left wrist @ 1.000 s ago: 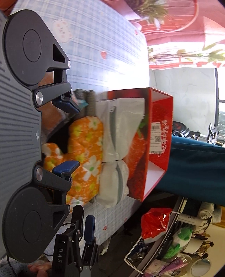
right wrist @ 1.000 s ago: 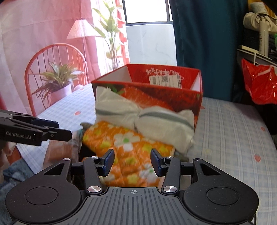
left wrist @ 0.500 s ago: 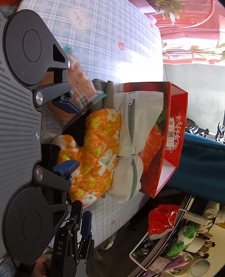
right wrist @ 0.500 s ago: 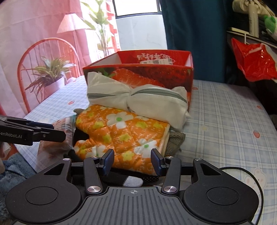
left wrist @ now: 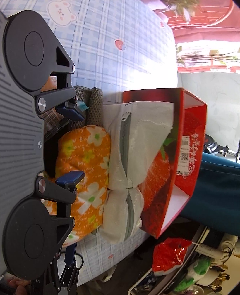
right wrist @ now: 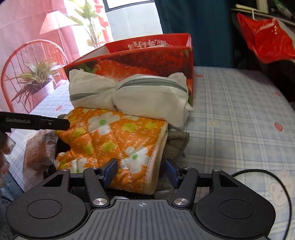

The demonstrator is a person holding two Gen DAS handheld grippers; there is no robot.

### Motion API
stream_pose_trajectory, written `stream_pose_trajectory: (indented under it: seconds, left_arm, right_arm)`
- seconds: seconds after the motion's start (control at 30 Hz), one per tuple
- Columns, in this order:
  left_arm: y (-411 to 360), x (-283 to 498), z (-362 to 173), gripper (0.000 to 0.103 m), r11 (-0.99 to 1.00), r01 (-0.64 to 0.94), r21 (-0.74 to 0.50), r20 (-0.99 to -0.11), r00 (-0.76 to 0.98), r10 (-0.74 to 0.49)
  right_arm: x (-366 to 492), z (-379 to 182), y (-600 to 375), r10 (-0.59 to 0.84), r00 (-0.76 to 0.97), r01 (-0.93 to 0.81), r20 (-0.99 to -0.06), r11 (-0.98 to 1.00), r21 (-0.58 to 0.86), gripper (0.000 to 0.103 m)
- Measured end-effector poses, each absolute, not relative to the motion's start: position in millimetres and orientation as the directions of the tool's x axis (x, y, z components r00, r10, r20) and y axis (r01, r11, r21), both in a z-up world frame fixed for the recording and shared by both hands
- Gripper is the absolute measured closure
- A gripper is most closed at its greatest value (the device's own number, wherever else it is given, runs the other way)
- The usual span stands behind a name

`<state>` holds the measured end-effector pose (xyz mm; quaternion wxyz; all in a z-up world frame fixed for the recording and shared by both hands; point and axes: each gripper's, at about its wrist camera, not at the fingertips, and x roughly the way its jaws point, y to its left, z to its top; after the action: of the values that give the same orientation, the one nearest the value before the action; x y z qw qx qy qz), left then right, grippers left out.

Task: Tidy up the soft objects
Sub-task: 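Reach both grippers to the orange floral mitt and close on its edge, then lift the orange mitt with both grippers and carry it over the red box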

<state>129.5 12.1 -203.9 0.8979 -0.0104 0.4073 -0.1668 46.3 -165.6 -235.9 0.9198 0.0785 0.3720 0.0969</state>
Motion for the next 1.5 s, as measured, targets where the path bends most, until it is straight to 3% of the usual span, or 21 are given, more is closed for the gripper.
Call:
stream_pose_trajectory:
  seconds: [0.3,0.43,0.53,0.63,0.87,1.1,1.5]
  left_arm:
    - [11,140,-215,0.042,0.924,0.316,-0.214,-0.721,0.587,-0.368]
    - [12,137,-212,0.068,0.926,0.317,-0.203,-0.712,0.601,-0.362]
    - [15,135,-207,0.079,0.928,0.314,-0.202,-0.701,0.615,-0.361]
    - [14,131,-203,0.083,0.926,0.328,-0.186,-0.691,0.626,-0.361]
    - [12,125,-199,0.087,0.924,0.344,-0.166,-0.677,0.641,-0.36]
    - [14,114,-181,0.088,0.929,0.341,-0.141,-0.644,0.682,-0.348]
    - [18,101,-120,0.088,0.926,0.356,-0.128,-0.509,0.778,-0.37]
  right_arm:
    - [65,-239,-163,0.261,0.698,-0.122,-0.667,0.961,0.248,0.05]
    - [64,-234,-158,0.25,0.707,-0.136,-0.662,0.966,0.221,0.062]
    - [61,-229,-158,0.243,0.717,-0.139,-0.653,0.968,0.208,0.073]
    - [59,-224,-160,0.256,0.728,-0.146,-0.636,0.964,0.222,0.08]
    - [63,-223,-163,0.265,0.722,-0.15,-0.639,0.962,0.23,0.093]
    - [54,-205,-162,0.289,0.754,-0.187,-0.59,0.955,0.229,0.094]
    - [47,-156,-163,0.309,0.821,-0.235,-0.48,0.949,0.208,0.094]
